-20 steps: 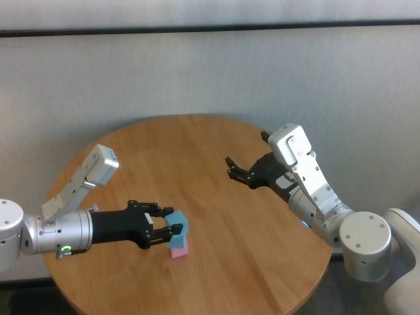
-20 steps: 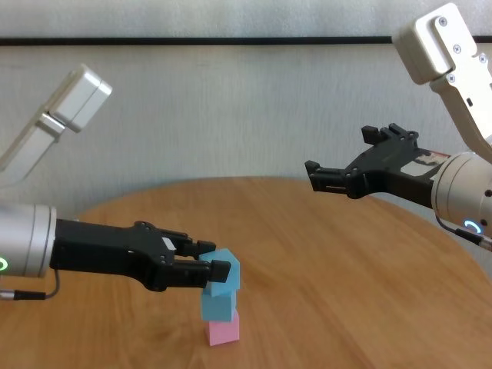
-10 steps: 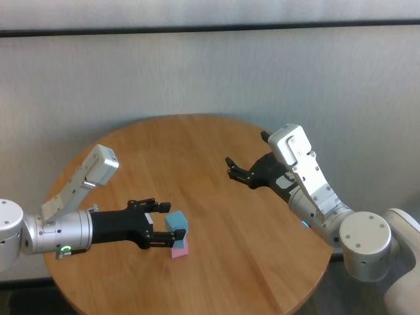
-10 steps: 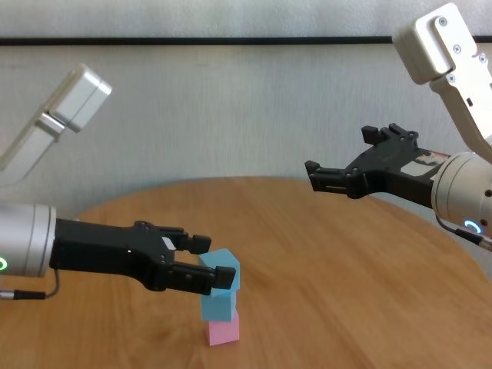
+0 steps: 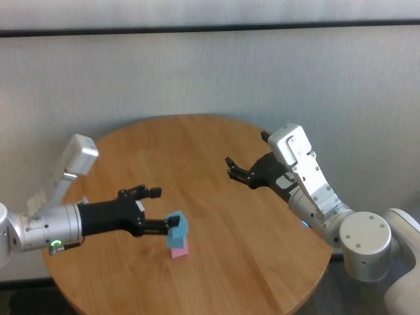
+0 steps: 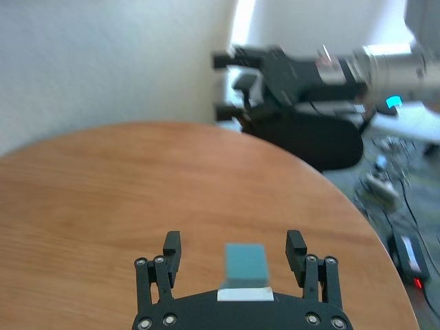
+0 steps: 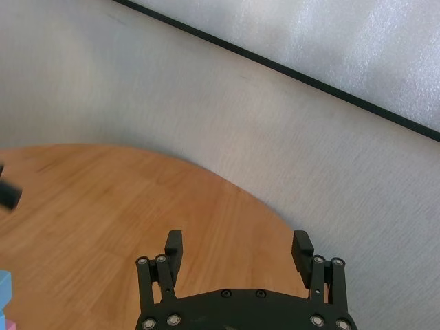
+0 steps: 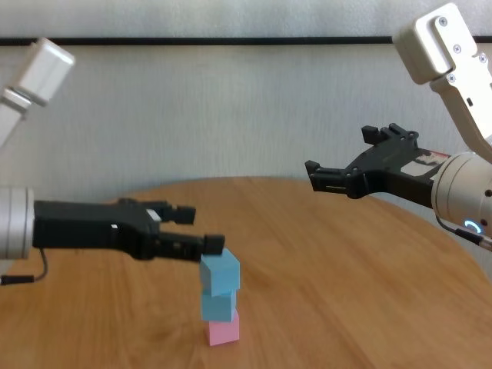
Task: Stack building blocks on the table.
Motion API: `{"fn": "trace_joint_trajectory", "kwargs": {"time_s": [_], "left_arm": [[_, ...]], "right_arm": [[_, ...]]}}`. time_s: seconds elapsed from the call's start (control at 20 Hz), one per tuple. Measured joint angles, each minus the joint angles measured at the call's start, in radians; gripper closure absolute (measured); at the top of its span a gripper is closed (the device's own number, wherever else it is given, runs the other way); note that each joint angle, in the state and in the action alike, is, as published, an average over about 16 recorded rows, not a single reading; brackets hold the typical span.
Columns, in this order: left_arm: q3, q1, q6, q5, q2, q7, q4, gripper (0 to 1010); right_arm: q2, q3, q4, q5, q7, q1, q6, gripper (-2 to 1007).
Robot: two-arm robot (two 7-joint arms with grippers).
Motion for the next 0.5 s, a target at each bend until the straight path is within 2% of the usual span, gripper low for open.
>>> {"fn": "trace_joint_trajectory", "kwargs": {"time_s": [0.25, 0.5], "left_arm": [[-0.048, 0.018, -0.035, -0.031, -0.008, 0.085, -0.011, 10], [-0.084, 0.031, -0.066, -0.044, -0.018, 0.158, -0.016, 10]], "right_arm": [[0.0, 0.0, 0.0, 0.0, 0.0, 0.0, 0.0, 4], [0.0, 0.0, 0.0, 0.0, 0.0, 0.0, 0.0, 4]]}}
